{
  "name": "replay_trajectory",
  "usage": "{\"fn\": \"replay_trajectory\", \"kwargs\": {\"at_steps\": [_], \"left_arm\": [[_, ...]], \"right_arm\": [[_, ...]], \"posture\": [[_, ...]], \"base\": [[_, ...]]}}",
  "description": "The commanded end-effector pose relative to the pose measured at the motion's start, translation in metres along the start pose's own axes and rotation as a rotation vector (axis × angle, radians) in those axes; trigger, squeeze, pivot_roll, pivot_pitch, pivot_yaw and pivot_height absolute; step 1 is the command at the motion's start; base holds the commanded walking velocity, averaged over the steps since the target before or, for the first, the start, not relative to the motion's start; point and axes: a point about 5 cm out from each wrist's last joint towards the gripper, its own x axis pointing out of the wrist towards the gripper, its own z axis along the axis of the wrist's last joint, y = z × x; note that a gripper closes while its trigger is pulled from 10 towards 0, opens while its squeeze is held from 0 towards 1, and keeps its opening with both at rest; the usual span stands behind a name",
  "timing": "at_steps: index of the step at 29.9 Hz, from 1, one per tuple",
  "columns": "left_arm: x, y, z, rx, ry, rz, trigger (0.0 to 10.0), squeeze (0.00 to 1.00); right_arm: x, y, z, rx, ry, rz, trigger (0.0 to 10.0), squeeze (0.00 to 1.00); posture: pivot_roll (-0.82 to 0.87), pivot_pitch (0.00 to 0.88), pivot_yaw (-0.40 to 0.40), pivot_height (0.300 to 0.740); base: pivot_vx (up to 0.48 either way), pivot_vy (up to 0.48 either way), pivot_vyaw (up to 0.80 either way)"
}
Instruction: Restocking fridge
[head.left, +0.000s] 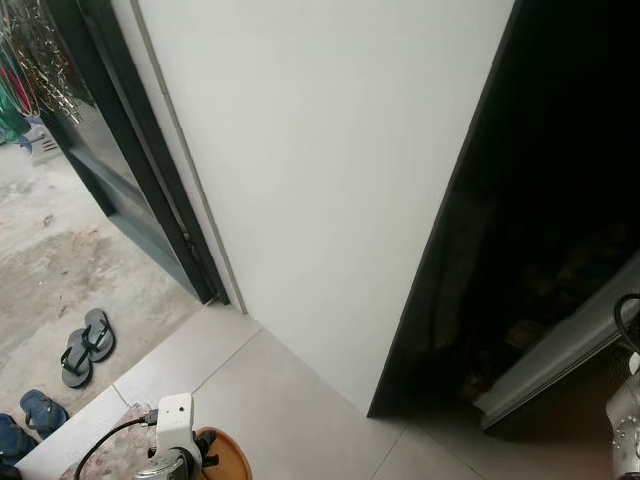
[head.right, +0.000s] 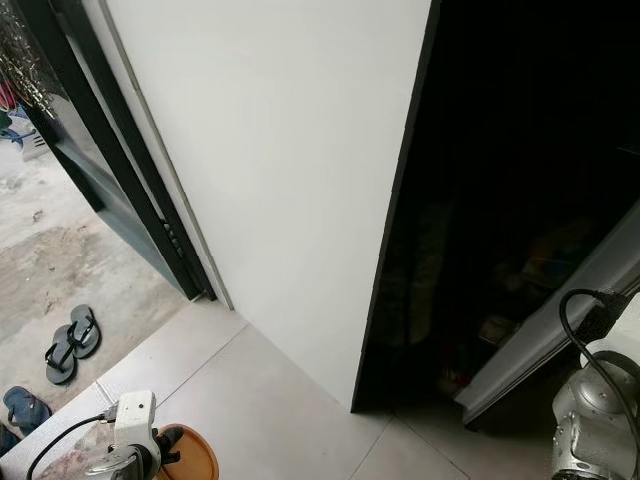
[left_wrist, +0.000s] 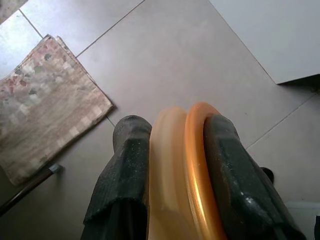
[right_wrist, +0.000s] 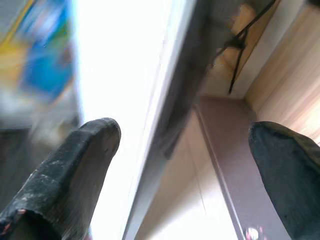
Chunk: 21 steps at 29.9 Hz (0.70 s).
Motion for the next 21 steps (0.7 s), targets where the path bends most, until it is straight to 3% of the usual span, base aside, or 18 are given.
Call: {"fn": "replay_trajectory", "kwargs": {"at_steps": [1, 4, 9, 17, 21], "left_arm": [[-0.002, 0.004, -0.013, 0.01, 0.055, 0.006, 10.0, 0.0], [-0.002, 0.004, -0.013, 0.01, 0.055, 0.005, 10.0, 0.0], [-0.002, 0.004, -0.013, 0.008, 0.055, 0.007, 10.0, 0.0], [-0.002, 0.004, -0.013, 0.007, 0.055, 0.008, 10.0, 0.0], [-0.002, 0.004, -0.013, 0.006, 0.053, 0.009, 10.0, 0.0]], "right_arm": [[-0.002, 0.003, -0.012, -0.007, 0.04, 0.029, 10.0, 0.0], [-0.004, 0.011, -0.049, -0.046, 0.167, 0.106, 10.0, 0.0], [-0.014, 0.021, -0.081, -0.142, 0.258, 0.242, 10.0, 0.0], [-0.059, 0.033, -0.149, -0.326, 0.499, 0.489, 10.0, 0.0], [-0.076, 0.04, -0.164, -0.408, 0.54, 0.611, 10.0, 0.0]], "posture": [[-0.04, 0.085, 0.041, 0.74], [-0.04, 0.084, 0.04, 0.74], [-0.04, 0.082, 0.036, 0.74], [-0.04, 0.068, 0.037, 0.74], [-0.04, 0.057, 0.038, 0.74]], "base": [[0.0, 0.0, 0.0], [0.0, 0.0, 0.0], [0.0, 0.0, 0.0], [0.0, 0.0, 0.0], [0.0, 0.0, 0.0]]}}
